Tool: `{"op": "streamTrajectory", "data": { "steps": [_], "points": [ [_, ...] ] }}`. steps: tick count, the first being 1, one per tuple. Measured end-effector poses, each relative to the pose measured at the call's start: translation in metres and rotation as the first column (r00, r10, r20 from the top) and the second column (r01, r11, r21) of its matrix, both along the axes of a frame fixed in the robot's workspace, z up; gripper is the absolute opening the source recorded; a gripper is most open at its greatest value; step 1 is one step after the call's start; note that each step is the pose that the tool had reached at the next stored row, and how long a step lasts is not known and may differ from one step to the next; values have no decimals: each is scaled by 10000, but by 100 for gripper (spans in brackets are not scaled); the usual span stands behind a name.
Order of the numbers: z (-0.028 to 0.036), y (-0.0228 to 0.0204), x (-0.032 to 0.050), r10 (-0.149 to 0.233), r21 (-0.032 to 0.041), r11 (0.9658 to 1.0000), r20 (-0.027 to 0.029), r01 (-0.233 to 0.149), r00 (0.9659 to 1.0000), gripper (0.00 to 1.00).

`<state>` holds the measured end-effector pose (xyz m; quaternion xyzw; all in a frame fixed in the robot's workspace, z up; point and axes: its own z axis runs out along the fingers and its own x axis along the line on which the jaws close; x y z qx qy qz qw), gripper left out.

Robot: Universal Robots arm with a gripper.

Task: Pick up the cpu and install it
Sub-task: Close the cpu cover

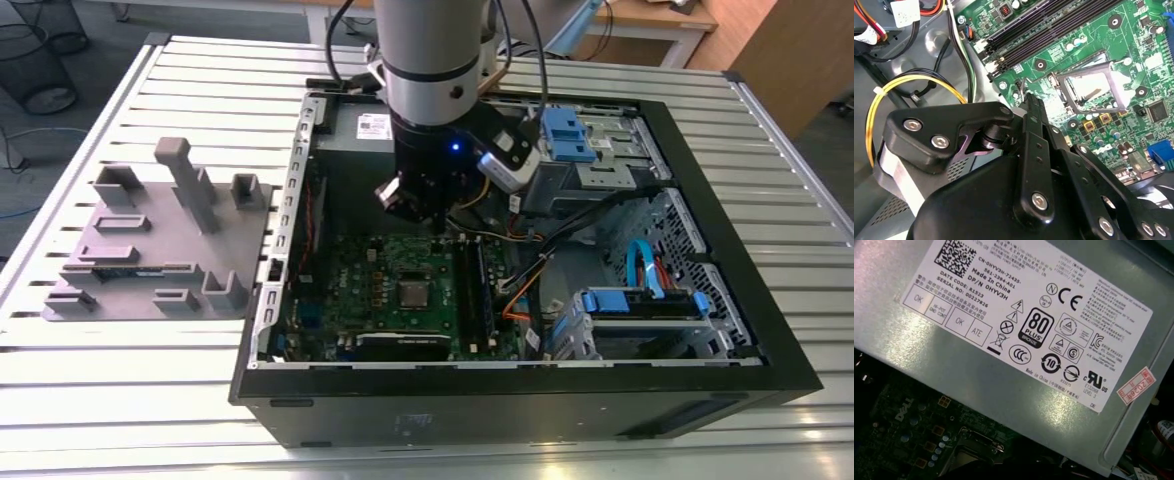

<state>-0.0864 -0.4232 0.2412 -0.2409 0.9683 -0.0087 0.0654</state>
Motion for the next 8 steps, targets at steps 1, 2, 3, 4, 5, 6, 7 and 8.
{"op": "streamTrajectory", "data": {
  "steps": [1, 2, 3, 4, 5, 6, 7, 8],
  "points": [
    [0, 7, 0, -1, 0, 10000, 2, 1, 10000, 11],
    [0, 13, 0, -1, -1, 10000, 4, 1, 10000, 11],
    [0, 20, 0, 0, 0, 10000, 6, 0, 10000, 11],
    [0, 28, 0, -1, 0, 10000, 8, 1, 10000, 11],
    [0, 34, 0, 0, 0, 10000, 10, 0, 10000, 11],
    [0, 41, 0, -1, 0, 10000, 12, 1, 10000, 11],
    [0, 47, 0, 0, -1, 10000, 14, 0, 10000, 11],
    [0, 53, 0, -1, 0, 10000, 16, 1, 10000, 11]
  ]
}}
